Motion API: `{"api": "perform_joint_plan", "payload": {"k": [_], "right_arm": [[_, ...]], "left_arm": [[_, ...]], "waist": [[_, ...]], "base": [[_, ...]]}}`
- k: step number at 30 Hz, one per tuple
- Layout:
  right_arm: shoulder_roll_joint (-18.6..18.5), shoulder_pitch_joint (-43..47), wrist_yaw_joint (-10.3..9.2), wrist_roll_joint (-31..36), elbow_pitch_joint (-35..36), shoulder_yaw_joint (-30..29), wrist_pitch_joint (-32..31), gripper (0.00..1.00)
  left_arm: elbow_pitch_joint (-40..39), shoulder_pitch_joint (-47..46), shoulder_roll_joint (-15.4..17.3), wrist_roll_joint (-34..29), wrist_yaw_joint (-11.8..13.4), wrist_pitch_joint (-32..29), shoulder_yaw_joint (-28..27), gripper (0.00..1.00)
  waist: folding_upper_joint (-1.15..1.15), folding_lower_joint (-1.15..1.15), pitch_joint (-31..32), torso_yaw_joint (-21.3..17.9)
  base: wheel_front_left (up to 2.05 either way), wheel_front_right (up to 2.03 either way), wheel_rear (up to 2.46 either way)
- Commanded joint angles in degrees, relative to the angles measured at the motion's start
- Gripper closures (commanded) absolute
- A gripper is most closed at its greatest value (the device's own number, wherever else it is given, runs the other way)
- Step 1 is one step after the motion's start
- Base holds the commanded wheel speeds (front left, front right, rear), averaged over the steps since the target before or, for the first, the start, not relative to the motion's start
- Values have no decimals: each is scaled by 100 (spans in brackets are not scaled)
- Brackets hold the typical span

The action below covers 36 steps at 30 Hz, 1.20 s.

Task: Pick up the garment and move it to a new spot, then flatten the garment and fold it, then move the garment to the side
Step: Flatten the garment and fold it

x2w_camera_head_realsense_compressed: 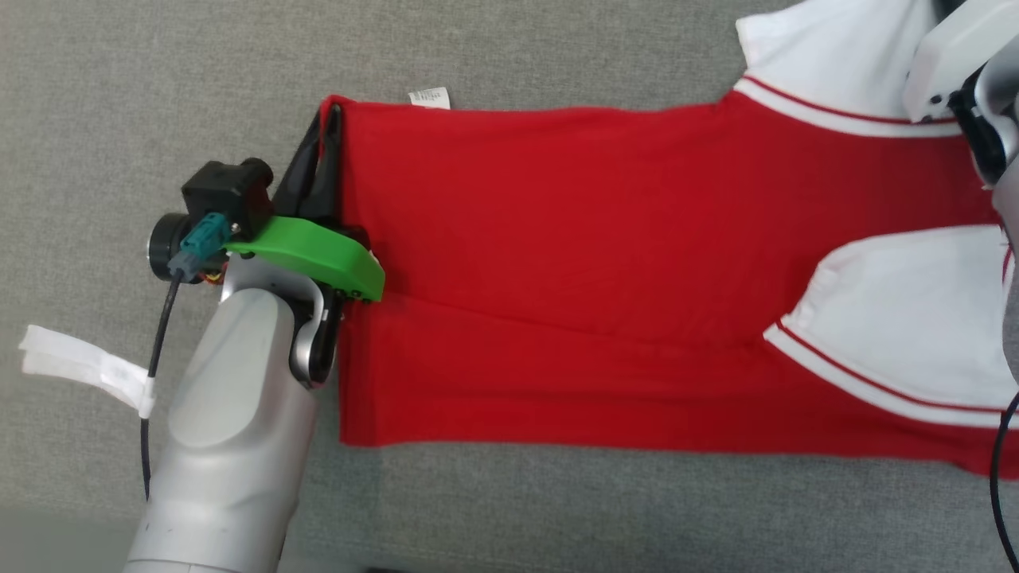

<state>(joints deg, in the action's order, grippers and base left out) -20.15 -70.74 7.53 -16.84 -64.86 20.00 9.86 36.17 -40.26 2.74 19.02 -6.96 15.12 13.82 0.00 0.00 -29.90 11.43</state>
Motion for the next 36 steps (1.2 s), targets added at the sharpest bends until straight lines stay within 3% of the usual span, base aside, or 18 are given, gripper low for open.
{"api": "perform_joint_plan", "payload": {"k": [1,6,11,21,36], "right_arm": [[-33,-186,-10,151,-3,-137,302,100],[49,-149,-10,445,466,-779,532,100],[359,552,-10,678,1428,-1408,533,100],[815,2399,-10,430,2665,-1911,536,100],[1013,4226,-10,-4,2943,-2107,537,100]], "left_arm": [[-127,19,36,-80,41,0,-115,100],[-517,144,34,-310,29,0,-435,100],[-772,346,32,-524,-9,0,-667,100],[-785,1214,35,-769,-40,0,-1141,100],[-538,2403,35,-602,-19,0,-1134,100]], "waist": [[0,0,66,-62],[0,0,183,-209],[0,0,388,-435],[0,0,999,-900],[0,0,1427,-1057]], "base": [[0,0,0],[0,0,0],[0,0,0],[0,0,0],[0,0,0]]}}
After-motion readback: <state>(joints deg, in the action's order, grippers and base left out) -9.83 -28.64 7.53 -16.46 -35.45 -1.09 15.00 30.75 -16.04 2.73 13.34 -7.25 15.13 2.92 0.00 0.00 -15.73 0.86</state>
